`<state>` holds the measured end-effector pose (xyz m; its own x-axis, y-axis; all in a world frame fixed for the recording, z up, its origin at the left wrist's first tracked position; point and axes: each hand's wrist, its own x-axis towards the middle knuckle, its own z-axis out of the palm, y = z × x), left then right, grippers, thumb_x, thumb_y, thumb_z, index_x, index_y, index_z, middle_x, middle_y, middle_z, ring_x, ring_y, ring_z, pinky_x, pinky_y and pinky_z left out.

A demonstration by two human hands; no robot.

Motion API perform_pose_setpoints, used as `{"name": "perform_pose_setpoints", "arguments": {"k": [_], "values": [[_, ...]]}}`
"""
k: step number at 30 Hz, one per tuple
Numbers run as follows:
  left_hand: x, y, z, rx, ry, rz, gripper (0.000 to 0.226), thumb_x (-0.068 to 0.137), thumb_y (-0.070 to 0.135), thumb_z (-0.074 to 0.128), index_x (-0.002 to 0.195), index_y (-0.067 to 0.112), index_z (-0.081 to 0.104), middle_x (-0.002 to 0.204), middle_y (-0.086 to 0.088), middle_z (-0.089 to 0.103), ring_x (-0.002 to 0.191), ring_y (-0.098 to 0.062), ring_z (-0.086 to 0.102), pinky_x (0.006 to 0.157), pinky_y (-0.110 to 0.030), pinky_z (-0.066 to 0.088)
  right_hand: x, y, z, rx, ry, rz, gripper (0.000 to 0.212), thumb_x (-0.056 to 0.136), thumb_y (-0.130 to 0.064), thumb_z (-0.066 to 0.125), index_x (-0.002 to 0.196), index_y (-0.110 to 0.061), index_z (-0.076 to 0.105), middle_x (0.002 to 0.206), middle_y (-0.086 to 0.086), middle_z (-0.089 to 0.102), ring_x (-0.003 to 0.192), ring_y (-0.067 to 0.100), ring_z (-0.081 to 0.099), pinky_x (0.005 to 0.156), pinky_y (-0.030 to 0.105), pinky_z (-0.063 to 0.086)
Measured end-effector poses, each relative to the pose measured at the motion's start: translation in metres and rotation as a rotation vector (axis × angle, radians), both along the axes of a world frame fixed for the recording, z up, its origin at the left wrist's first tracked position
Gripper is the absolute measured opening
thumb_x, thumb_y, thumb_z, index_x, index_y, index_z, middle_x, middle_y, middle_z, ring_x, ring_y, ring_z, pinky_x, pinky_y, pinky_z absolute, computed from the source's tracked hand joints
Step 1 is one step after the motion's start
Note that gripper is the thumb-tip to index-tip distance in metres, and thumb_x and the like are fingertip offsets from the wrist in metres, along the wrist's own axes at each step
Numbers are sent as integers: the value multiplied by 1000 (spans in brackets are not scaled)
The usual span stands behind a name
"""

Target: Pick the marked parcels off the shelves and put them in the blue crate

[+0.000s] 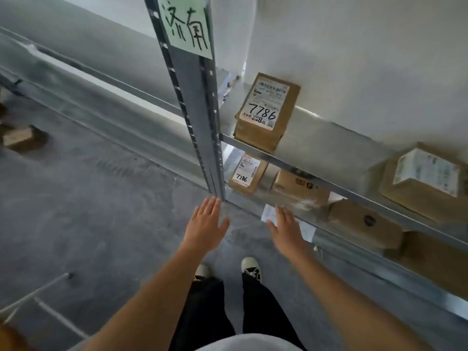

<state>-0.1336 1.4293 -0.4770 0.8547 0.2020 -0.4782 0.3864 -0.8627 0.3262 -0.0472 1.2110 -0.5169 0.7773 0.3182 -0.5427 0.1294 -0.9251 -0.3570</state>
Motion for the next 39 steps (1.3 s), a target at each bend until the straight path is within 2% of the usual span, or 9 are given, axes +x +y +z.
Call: {"name": "perform_pose_setpoints", "arguments": {"k": [6, 14, 19, 25, 29, 31, 33, 36, 39], "values": [[37, 37, -71, -169, -43, -50, 68, 100, 47, 34, 155, 15, 9, 163, -1, 8, 150, -16, 1, 122, -36, 8, 5, 60, -68, 235, 59, -487, 60, 104, -34, 38, 155, -8, 20, 162, 13, 20, 149, 26, 19, 120, 44, 20], [133, 28, -174, -614, -207, 189, 52, 103, 32, 35, 150, 11, 30, 153, -11, 33, 142, -24, 30, 116, -48, 30, 52, 103, -155, 435, 100, -896, 54, 105, -37, 33, 155, -19, 22, 161, 4, 26, 146, 25, 28, 115, 35, 23], [198, 14, -224, -612, -209, 367, 56, 105, 34, 22, 155, 12, 9, 163, -6, 10, 149, -21, 13, 120, -43, 20, 105, 112, -191, 579, 44, -971, 49, 107, -31, 25, 155, -19, 25, 162, 0, 25, 148, 20, 23, 117, 34, 18], [216, 25, -255, -752, -111, 658, 51, 106, 29, 16, 133, 2, 48, 130, -21, 57, 120, -32, 55, 106, -45, 43, 130, 130, -215, 713, 86, -1001, 49, 107, -22, 24, 154, -14, 25, 160, 3, 28, 147, 20, 26, 118, 30, 21], [197, 33, -250, -845, -203, 633, 46, 104, 26, 21, 116, 6, 61, 106, -13, 70, 101, -27, 67, 86, -37, 56, 105, 135, -213, 778, -38, -992, 46, 105, -15, 26, 151, -15, 35, 137, -3, 51, 112, 3, 54, 88, 4, 41], [185, 30, -247, -865, -299, 585, 43, 103, 24, 23, 114, 15, 64, 94, -3, 73, 88, -14, 71, 67, -23, 57, 91, 134, -212, 797, -139, -994, 47, 106, -14, 27, 152, -19, 32, 122, -11, 49, 89, -14, 49, 68, -7, 36], [178, 25, -244, -875, -354, 588, 41, 103, 25, 24, 117, 23, 62, 92, 6, 72, 82, -4, 70, 61, -15, 53, 84, 133, -211, 811, -181, -1011, 48, 106, -15, 27, 154, -21, 28, 124, -13, 47, 86, -15, 47, 65, -9, 32], [176, 22, -239, -871, -353, 591, 45, 102, 29, 24, 127, 22, 61, 100, 4, 72, 92, -9, 69, 70, -20, 55, 81, 131, -210, 795, -211, -1019, 48, 106, -17, 29, 154, -22, 28, 139, -6, 49, 97, -4, 46, 65, -9, 32], [178, 22, -240, -845, -296, 589, 49, 102, 41, 24, 127, 22, 62, 109, -3, 71, 103, -18, 67, 90, -33, 54, 89, 128, -210, 734, -188, -985, 43, 104, -24, 32, 146, -25, 40, 124, -13, 55, 97, 0, 53, 65, -3, 35]]}}
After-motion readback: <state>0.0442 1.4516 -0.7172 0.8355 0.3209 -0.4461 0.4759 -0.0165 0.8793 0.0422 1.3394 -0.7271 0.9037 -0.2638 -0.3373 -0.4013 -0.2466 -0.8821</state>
